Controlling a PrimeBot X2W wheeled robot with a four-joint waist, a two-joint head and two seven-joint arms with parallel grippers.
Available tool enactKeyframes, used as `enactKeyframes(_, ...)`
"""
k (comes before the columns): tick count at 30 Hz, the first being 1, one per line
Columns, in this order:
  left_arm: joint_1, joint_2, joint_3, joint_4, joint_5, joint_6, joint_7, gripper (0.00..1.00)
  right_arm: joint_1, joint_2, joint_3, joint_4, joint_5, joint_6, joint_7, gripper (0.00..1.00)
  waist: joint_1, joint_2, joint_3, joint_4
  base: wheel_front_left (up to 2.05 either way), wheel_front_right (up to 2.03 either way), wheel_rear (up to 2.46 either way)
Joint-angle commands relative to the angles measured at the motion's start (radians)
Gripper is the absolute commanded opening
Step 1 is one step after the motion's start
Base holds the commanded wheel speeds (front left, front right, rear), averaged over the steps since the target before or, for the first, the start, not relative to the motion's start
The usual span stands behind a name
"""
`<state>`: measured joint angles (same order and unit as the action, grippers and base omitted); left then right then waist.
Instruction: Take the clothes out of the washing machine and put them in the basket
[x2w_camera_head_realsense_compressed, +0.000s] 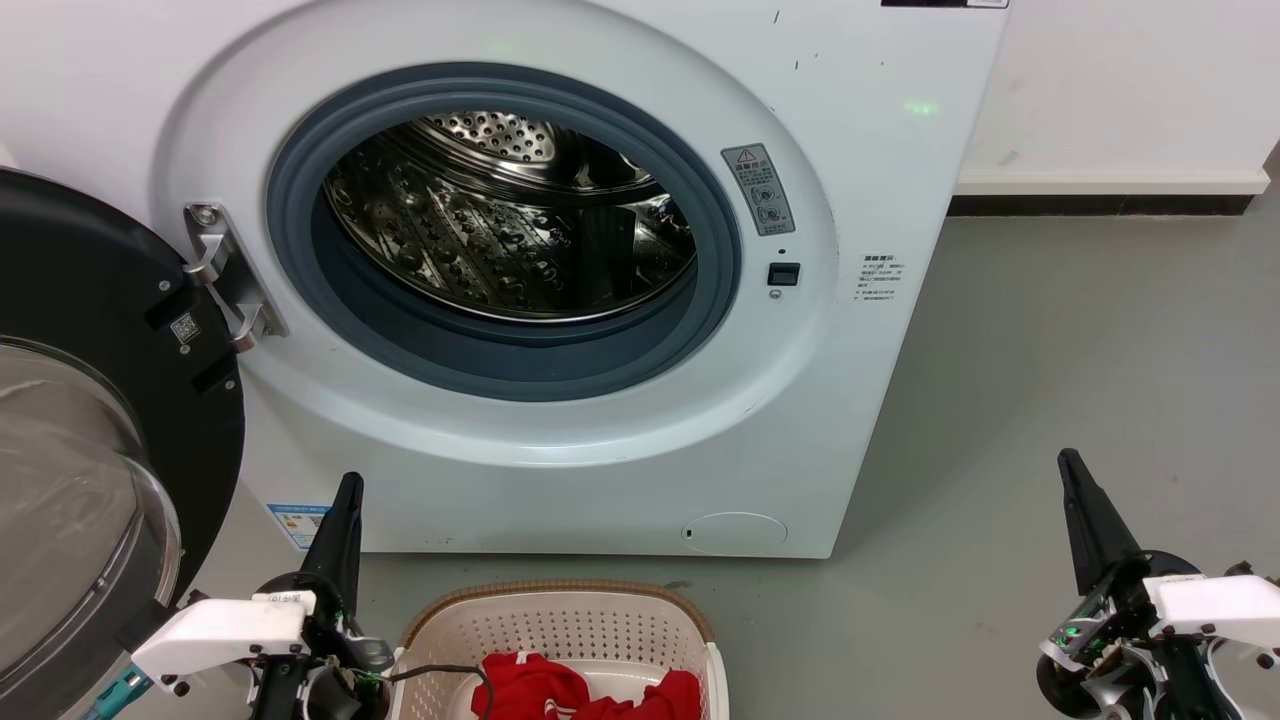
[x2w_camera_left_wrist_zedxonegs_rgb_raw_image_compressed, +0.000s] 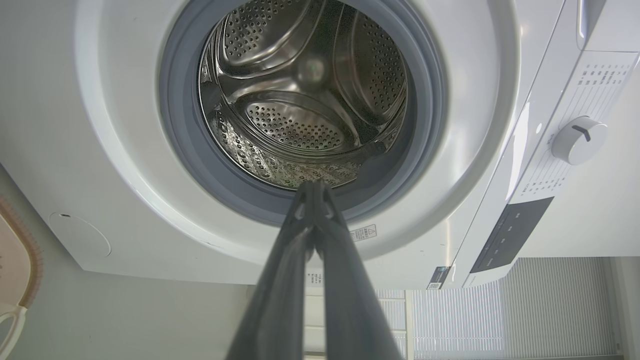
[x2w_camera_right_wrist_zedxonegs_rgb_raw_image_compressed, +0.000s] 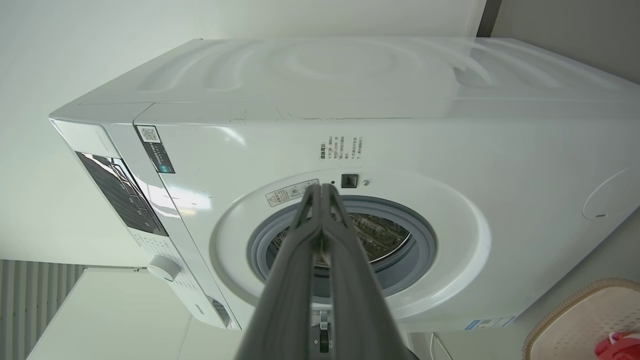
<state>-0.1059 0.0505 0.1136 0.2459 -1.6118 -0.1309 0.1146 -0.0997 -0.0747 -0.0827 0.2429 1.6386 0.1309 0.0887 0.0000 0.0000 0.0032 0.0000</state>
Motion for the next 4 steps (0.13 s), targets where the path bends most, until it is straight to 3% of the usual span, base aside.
enactKeyframes(1, -0.007, -0.001, 0.004, 0.001, -0.002, -0.001, 0.003, 0.0, -0.012, 0.003, -0.001, 0.002, 0.0, 0.0, 0.003, 0.0, 0.0, 0.0, 0.0, 0.0, 0.0, 0.0, 0.0)
enactKeyframes(4, -0.007, -0.001, 0.004, 0.001, -0.002, -0.001, 0.003, 0.0, -0.012, 0.004, -0.003, 0.002, -0.002, 0.0, 0.004, 0.0, 0.0, 0.0, 0.0, 0.0, 0.0, 0.0, 0.0)
